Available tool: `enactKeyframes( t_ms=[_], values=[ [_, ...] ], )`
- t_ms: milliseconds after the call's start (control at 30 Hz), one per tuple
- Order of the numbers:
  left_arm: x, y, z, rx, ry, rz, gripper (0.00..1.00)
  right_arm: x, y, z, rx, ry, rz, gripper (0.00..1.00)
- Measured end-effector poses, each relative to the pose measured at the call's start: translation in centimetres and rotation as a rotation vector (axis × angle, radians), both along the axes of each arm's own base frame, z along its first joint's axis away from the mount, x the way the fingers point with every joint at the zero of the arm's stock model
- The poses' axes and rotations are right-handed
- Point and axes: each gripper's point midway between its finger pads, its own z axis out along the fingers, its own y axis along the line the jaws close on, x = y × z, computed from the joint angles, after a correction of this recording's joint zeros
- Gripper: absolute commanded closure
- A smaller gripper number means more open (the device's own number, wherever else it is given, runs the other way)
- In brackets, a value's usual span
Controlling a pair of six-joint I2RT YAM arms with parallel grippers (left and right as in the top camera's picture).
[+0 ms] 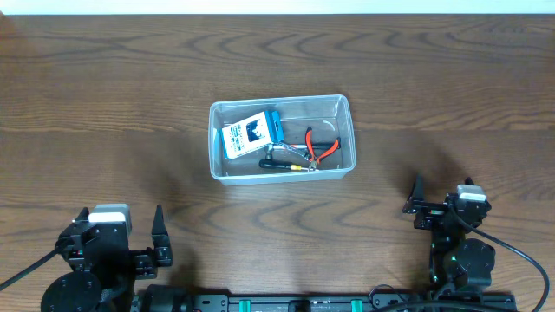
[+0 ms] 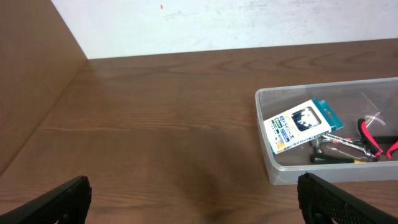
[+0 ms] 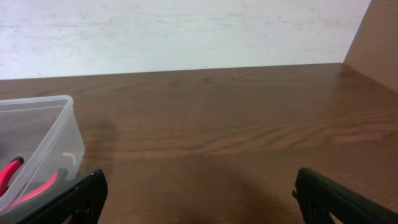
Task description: Pack container
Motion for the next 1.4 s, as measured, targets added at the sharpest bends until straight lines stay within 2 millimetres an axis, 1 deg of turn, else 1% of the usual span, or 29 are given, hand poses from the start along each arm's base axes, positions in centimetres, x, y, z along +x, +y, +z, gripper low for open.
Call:
enactKeyframes(
  t_ms=[100, 267, 333, 467, 533, 733, 833, 933, 1100, 1200, 1333, 1400],
  values=[
    [-0.1, 0.1, -0.2, 0.008, 0.011, 0.005, 0.02, 0.0, 0.0, 0.0, 0.000, 0.000, 0.000, 0.01],
    [-1.3, 0.5, -2.7, 0.017, 0.117, 0.019, 0.02, 0.0, 0.0, 0.0, 0.000, 0.000, 0.000, 0.01],
    [-1.3, 0.4, -2.9, 0.013, 0.099, 0.018, 0.02, 0.0, 0.0, 0.0, 0.000, 0.000, 0.000, 0.01],
    [0.3, 0.2, -3.0, -0.010, -0.035, 0.019, 0.02, 0.0, 0.0, 0.0, 0.000, -0.001, 0.000, 0.01],
    [1.6, 0.0, -3.3, -0.023, -0.106, 0.016, 0.02, 0.0, 0.0, 0.0, 0.000, -0.001, 0.000, 0.01],
    [6.5, -0.7, -4.3, -0.055, -0.310, 0.006, 0.02, 0.0, 0.0, 0.0, 0.000, -0.001, 0.000, 0.01],
    [8.0, -0.9, -5.1, -0.060, -0.380, 0.000, 0.02, 0.0, 0.0, 0.0, 0.001, -0.001, 0.000, 0.01],
    [8.6, -1.2, -6.0, -0.068, -0.436, -0.012, 0.02, 0.0, 0.0, 0.0, 0.000, -0.001, 0.000, 0.01],
    [8.7, -1.9, -7.6, -0.078, -0.475, -0.051, 0.02, 0.0, 0.0, 0.0, 0.000, -0.001, 0.000, 0.01],
    [8.9, -2.6, -9.1, -0.080, -0.449, -0.096, 0.02, 0.0, 0.0, 0.0, 0.000, -0.001, 0.000, 0.01],
    [8.9, -4.5, -11.5, -0.067, -0.364, -0.207, 0.02, 0.0, 0.0, 0.0, 0.001, -0.001, 0.000, 0.01],
    [8.6, -5.4, -13.0, -0.068, -0.304, -0.262, 0.02, 0.0, 0.0, 0.0, 0.001, -0.001, 0.000, 0.01]
  ],
)
